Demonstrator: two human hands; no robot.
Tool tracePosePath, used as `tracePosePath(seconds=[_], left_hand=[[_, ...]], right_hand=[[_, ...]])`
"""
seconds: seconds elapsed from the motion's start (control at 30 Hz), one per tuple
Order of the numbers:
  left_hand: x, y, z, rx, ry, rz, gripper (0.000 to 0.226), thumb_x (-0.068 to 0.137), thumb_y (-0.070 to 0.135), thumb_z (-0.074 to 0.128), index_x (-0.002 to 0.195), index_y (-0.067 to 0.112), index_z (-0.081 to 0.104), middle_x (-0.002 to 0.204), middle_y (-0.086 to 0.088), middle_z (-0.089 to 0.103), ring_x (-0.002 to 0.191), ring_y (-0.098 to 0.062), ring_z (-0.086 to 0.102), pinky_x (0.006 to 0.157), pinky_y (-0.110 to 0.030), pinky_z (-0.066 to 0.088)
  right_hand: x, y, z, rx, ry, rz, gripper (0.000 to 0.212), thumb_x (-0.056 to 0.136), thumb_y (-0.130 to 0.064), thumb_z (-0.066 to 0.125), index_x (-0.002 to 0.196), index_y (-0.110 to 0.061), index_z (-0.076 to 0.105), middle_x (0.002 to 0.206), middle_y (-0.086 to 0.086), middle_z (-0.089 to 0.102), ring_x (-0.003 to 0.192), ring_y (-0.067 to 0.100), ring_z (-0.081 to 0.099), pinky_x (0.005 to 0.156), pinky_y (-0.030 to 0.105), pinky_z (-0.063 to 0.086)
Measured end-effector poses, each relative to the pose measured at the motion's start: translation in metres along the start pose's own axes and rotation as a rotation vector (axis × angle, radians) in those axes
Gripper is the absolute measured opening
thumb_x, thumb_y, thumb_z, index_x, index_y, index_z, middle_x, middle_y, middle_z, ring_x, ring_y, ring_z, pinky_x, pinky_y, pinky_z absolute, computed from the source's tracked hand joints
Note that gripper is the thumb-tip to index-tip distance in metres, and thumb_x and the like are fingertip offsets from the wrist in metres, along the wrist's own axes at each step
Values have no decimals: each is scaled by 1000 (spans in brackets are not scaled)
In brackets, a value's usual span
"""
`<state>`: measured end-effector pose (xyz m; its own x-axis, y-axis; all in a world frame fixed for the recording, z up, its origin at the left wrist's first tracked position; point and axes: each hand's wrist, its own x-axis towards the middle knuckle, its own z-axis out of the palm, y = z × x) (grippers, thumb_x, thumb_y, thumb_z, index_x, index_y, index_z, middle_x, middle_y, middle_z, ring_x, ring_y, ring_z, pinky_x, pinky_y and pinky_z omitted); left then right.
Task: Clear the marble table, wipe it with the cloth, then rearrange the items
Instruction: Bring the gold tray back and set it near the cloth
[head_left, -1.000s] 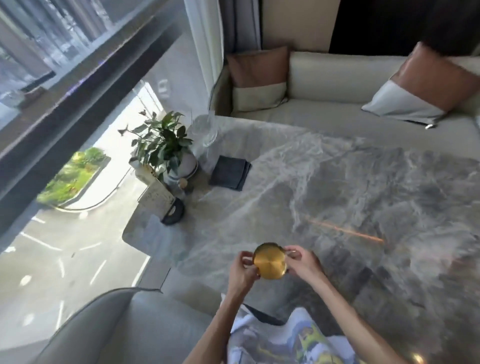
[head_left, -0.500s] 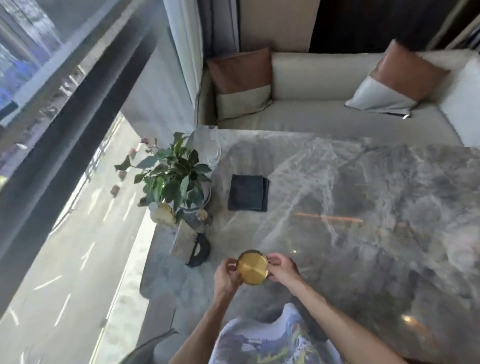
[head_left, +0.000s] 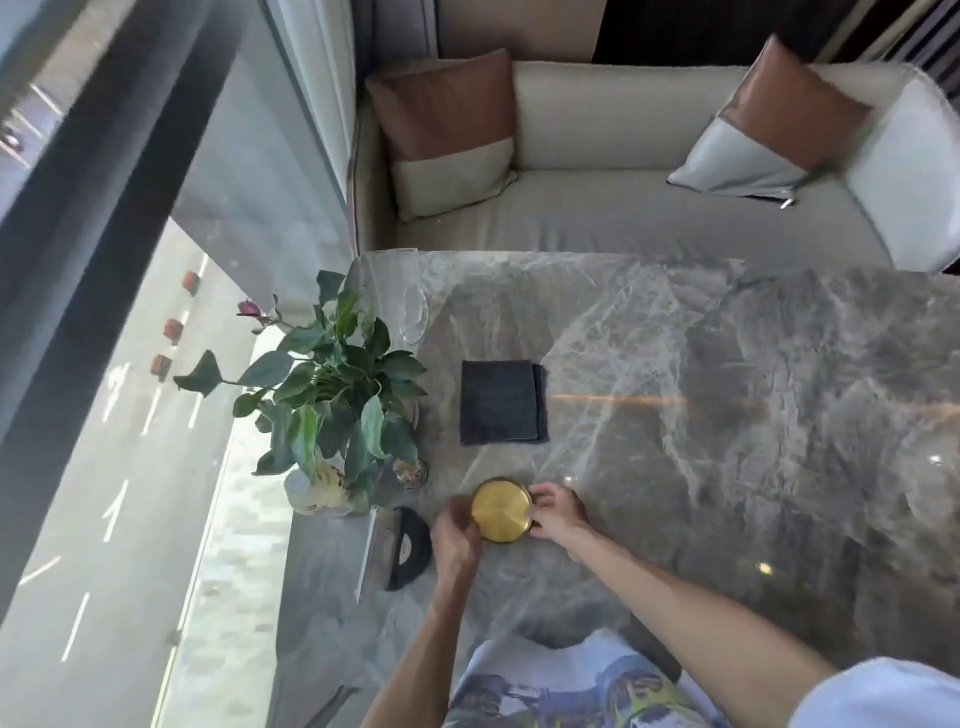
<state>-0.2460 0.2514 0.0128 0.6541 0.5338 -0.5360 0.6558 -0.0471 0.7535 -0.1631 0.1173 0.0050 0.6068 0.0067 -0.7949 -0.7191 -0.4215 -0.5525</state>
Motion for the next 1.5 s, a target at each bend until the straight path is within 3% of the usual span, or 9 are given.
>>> tracePosePath(seconds=[0.1,0.37,0.6,0.73,0.87,0.97,1.1,1.27,1.5], left_hand=[[9,-6,-1,46,11,-13,35,65,13,48,95,14,66,90,-5,73,87,-21,66,75,-34,54],[28,-13,-3,118,18,-13,21,74,3,58,85,20,60,78,3,69,76,-15,64,56,-17,39],[29,-17,-3,127,12,-20,22,78,7,56,91,23,57,86,1,70,82,-18,64,71,-35,52],[25,-10,-4,120,-20,-26,18,81,5,53,96,14,57,89,-6,68,83,-23,61,67,-31,43],[22,-3,-7,182,-50,-35,14,83,3,50,95,5,55,93,-20,65,83,-34,60,66,-30,37],[13,5,-12,254,-70,-34,13,80,4,46,92,6,51,91,-20,64,79,-32,60,63,-32,40],[-7,13,-14,409,-68,17,33,73,14,47,106,8,51,98,-20,62,87,-38,60,68,-38,48],[-62,18,-3,470,-29,42,43,81,10,47,124,6,53,114,-21,56,106,-39,54,90,-43,46],[-129,18,84,544,-200,46,42,83,11,47,124,10,56,123,-18,54,105,-37,57,94,-42,48]], right_hand=[[9,-2,9,0,10,26,27,81,5,64,95,-18,62,90,2,55,96,28,61,72,39,60],[18,-8,19,88,-36,28,27,85,5,63,107,-11,63,88,1,54,93,25,58,64,31,57],[20,-4,19,94,-60,21,32,85,3,64,115,-7,61,92,3,54,96,27,58,69,34,58],[23,-4,17,84,-86,27,33,86,-1,65,117,-7,60,94,3,54,99,26,58,79,40,57],[19,-3,7,-38,-114,-52,32,89,-15,64,121,-17,60,106,4,58,100,22,60,68,28,56],[13,2,-5,-120,-117,-110,27,91,-19,60,119,-19,61,104,1,59,96,18,59,70,27,53],[-3,18,-32,-305,-143,-275,32,92,-16,60,123,-15,58,105,2,60,100,16,58,67,7,44],[-38,39,-84,-435,-157,-384,47,90,-30,62,135,-25,50,124,-1,56,116,14,56,96,27,44],[-63,103,-195,-410,-64,-346,48,91,-29,61,137,-20,50,134,8,56,117,19,58,95,28,44]])
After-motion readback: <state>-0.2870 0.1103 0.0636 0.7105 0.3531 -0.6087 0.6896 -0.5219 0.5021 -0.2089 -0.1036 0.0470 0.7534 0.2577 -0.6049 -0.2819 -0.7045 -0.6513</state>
